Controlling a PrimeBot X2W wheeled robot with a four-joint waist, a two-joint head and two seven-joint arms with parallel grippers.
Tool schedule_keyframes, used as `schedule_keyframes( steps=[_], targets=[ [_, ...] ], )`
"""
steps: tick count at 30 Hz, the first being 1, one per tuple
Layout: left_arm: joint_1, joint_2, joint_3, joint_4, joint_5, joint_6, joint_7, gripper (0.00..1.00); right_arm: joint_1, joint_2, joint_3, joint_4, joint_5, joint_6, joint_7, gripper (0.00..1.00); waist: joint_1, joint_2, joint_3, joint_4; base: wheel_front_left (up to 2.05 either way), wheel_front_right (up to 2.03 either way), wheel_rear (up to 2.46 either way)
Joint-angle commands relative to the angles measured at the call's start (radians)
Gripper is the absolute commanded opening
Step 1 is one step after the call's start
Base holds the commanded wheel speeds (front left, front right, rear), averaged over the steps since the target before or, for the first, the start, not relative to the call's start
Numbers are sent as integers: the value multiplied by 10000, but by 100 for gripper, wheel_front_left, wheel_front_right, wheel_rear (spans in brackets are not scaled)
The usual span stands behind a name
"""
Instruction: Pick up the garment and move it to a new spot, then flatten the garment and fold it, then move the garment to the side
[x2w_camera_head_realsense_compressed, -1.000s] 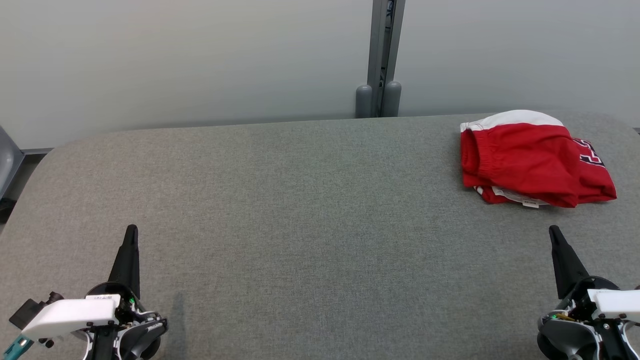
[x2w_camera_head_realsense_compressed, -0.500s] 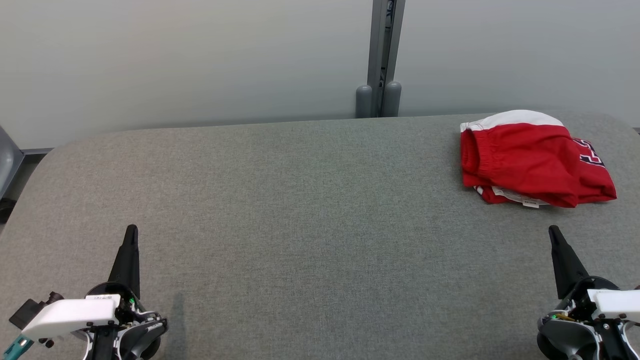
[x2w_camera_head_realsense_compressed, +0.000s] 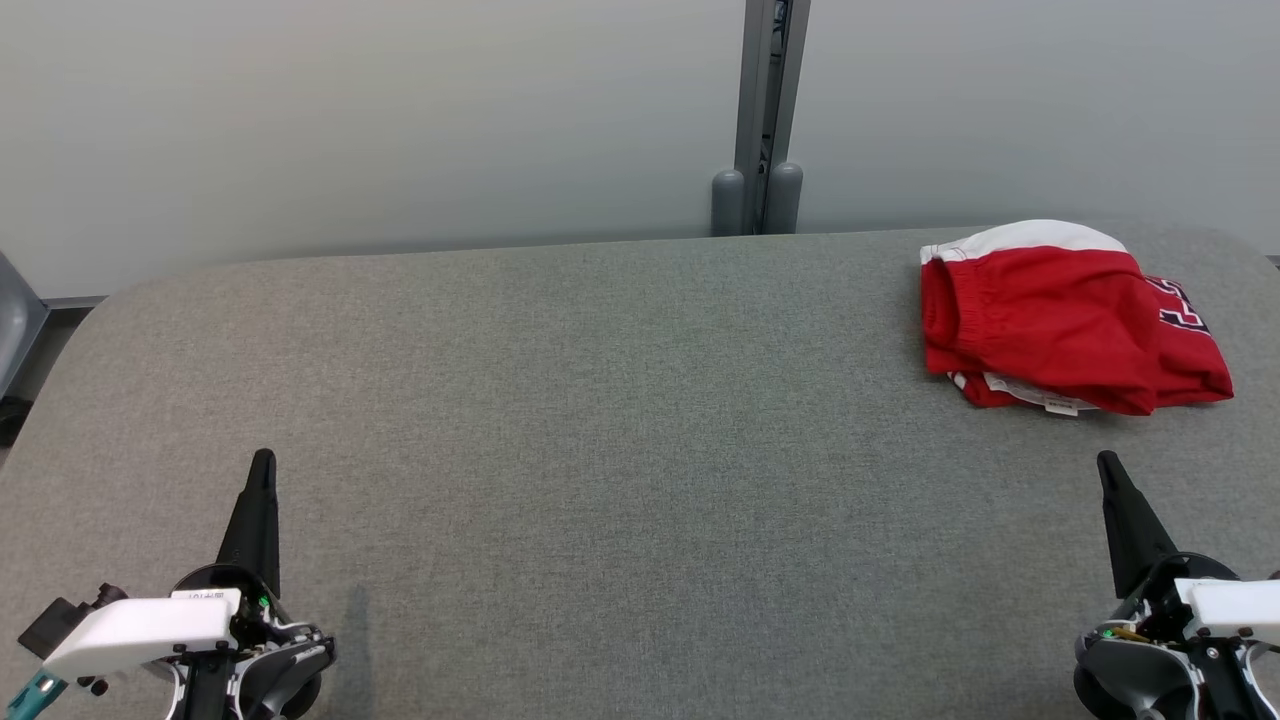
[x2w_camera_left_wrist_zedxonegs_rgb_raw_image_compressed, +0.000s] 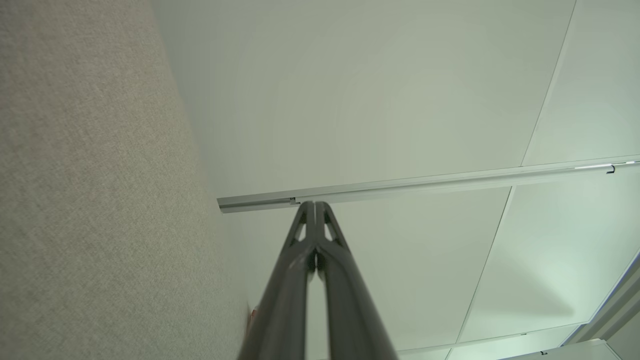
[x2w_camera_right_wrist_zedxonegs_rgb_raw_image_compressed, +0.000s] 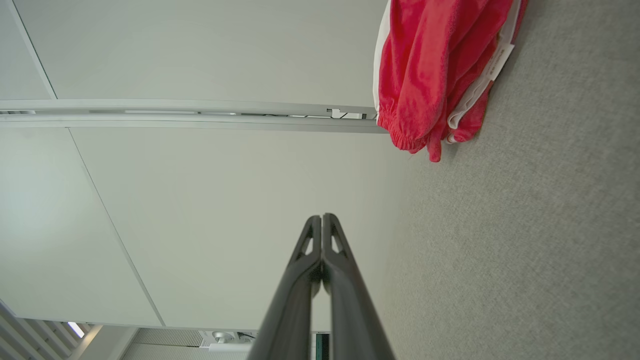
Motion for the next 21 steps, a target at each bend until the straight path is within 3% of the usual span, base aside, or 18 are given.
schedule_keyframes(
  steps=[1,21],
  targets=[
    [-96,53,35,-26,-12,-75,34,0,-83,-24,-15,21,-25,7,27,0,-1,-1,0,0,0,0,0],
    [-95,53,34,-28,-13,-75,33,0,-85,-17,-28,22,-42,7,28,0,-1,-1,0,0,0,0,0]
  ],
)
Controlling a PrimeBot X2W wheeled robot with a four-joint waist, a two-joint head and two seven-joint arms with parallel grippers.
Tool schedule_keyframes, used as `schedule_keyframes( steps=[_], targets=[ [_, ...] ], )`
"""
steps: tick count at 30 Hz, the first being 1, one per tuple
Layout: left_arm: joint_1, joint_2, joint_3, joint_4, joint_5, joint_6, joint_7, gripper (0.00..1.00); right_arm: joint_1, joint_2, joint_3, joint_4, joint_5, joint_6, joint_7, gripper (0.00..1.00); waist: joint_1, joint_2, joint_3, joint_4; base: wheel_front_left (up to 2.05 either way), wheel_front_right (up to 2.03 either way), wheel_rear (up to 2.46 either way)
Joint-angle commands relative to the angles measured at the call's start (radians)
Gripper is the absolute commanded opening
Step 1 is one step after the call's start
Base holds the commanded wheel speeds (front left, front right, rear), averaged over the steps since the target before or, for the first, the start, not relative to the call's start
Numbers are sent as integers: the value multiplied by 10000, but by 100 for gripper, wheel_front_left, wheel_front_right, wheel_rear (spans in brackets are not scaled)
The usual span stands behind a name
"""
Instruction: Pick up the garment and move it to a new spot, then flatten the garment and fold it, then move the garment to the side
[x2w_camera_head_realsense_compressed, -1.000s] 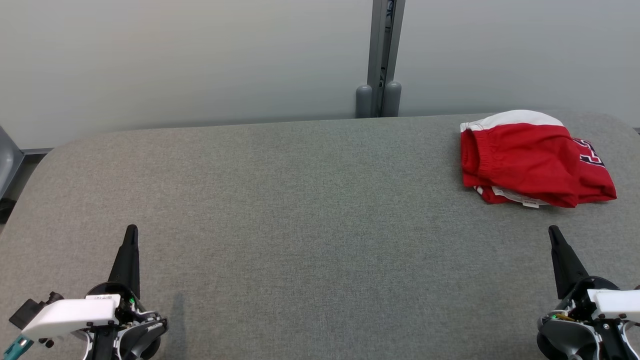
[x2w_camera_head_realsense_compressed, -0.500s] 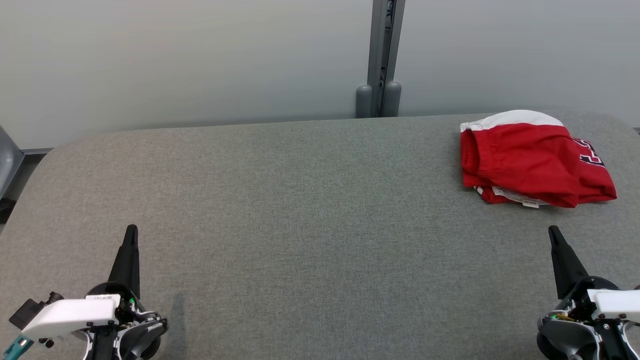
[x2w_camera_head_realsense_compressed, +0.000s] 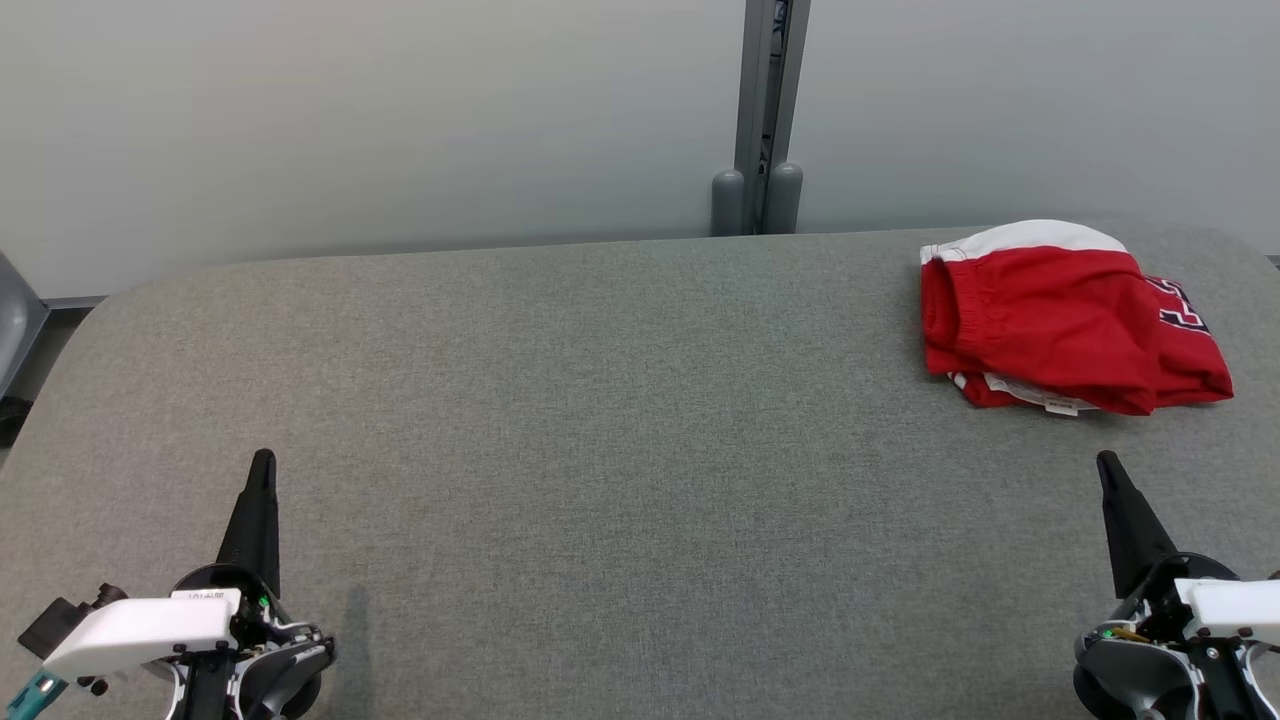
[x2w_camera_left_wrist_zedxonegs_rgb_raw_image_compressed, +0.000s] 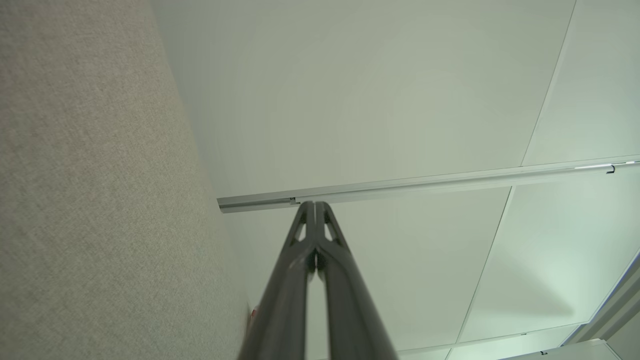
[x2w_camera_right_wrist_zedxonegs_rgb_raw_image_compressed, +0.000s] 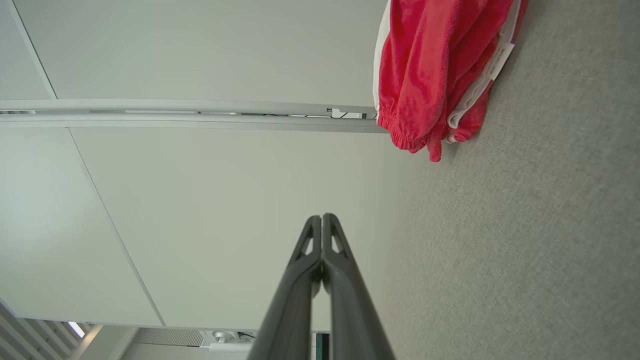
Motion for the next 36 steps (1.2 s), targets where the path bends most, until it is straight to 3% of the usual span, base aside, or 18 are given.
schedule_keyframes(
  steps=[1,36],
  targets=[
    [-95,53,34,-28,-13,-75,33,0,-85,-28,-15,22,-41,7,8,0,0,0,0,0,0,0,0],
    [-95,54,33,-29,-14,-76,32,0,-88,-17,-32,23,-51,7,25,0,0,0,0,0,0,0,0]
  ],
)
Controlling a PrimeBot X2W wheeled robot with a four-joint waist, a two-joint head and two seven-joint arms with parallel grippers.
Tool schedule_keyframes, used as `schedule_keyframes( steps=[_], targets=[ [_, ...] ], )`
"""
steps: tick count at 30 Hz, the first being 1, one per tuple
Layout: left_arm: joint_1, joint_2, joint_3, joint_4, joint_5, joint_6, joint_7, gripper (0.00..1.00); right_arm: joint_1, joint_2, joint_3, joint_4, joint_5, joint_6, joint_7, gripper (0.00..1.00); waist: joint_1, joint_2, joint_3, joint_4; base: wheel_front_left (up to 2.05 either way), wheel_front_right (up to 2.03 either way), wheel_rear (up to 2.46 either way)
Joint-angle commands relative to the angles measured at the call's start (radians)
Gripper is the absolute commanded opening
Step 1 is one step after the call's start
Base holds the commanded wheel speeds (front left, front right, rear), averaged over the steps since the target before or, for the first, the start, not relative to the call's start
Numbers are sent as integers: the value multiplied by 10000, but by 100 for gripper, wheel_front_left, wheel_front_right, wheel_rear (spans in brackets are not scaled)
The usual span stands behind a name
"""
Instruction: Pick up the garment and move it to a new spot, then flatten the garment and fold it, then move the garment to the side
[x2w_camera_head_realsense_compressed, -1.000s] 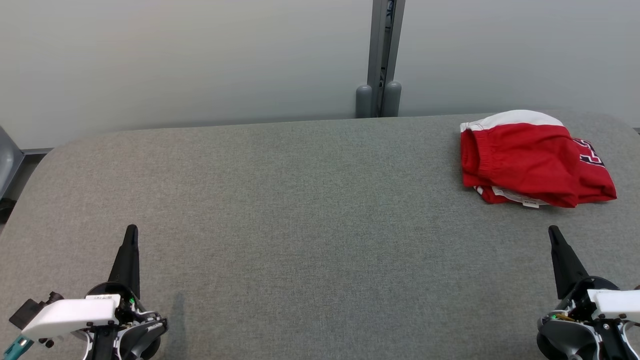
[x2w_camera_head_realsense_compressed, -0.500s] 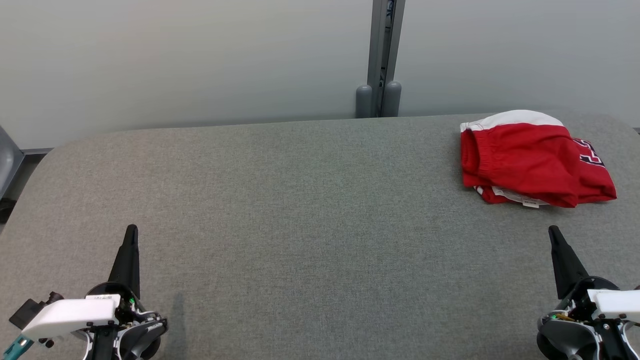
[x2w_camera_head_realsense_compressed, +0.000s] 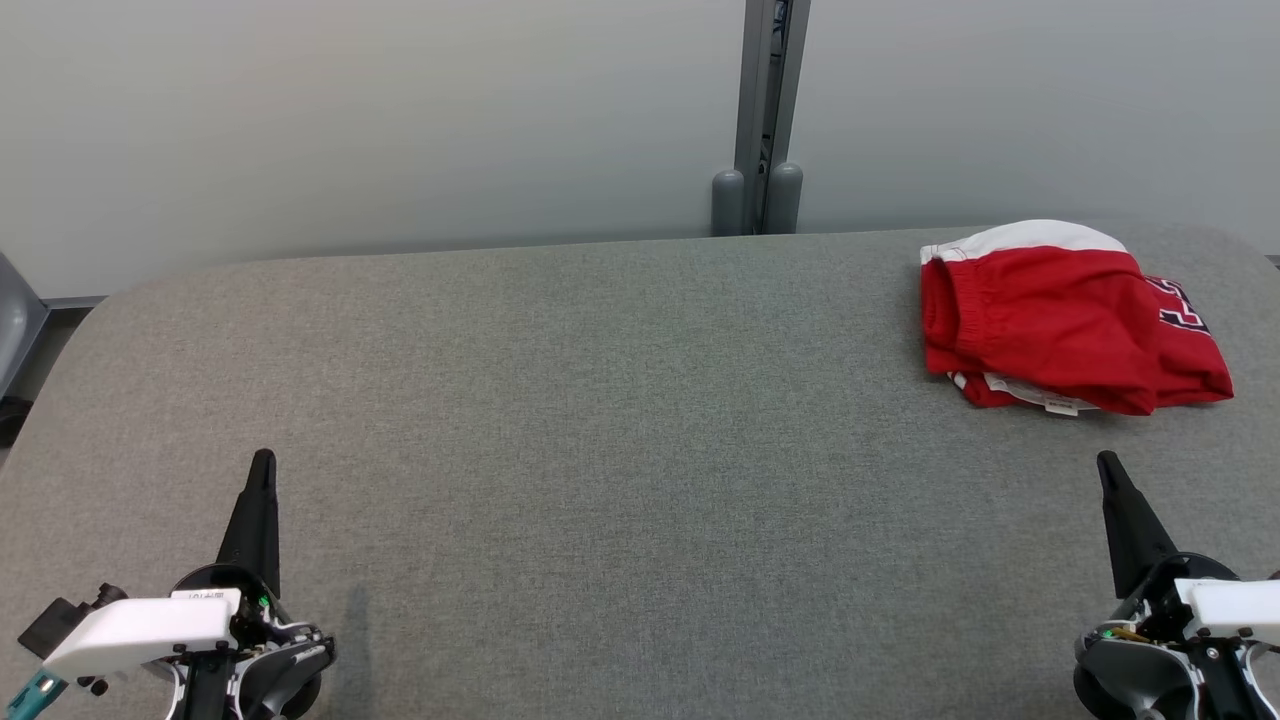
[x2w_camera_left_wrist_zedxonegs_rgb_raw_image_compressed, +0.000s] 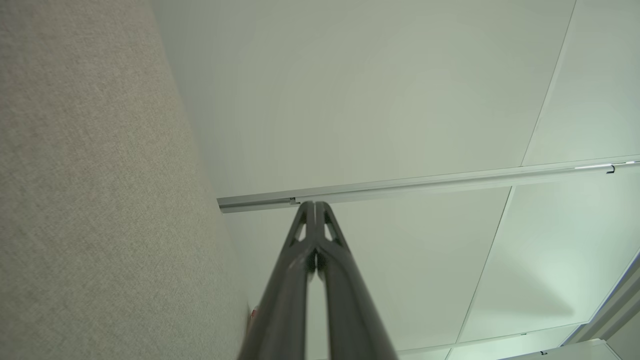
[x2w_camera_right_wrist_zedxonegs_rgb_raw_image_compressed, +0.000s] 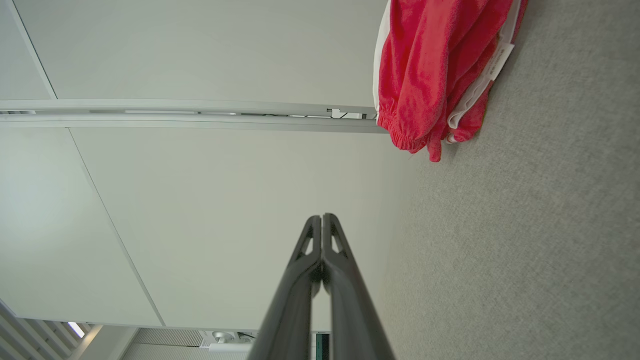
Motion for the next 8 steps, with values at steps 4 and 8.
schedule_keyframes(
  steps=[4,8],
  targets=[
    [-95,54,33,-29,-14,-74,32,0,-88,-24,-16,23,-40,8,23,0,0,0,0,0,0,0,0],
    [-95,54,33,-29,-14,-74,32,0,-89,-23,-18,23,-40,8,24,0,0,0,0,0,0,0,0]
  ],
)
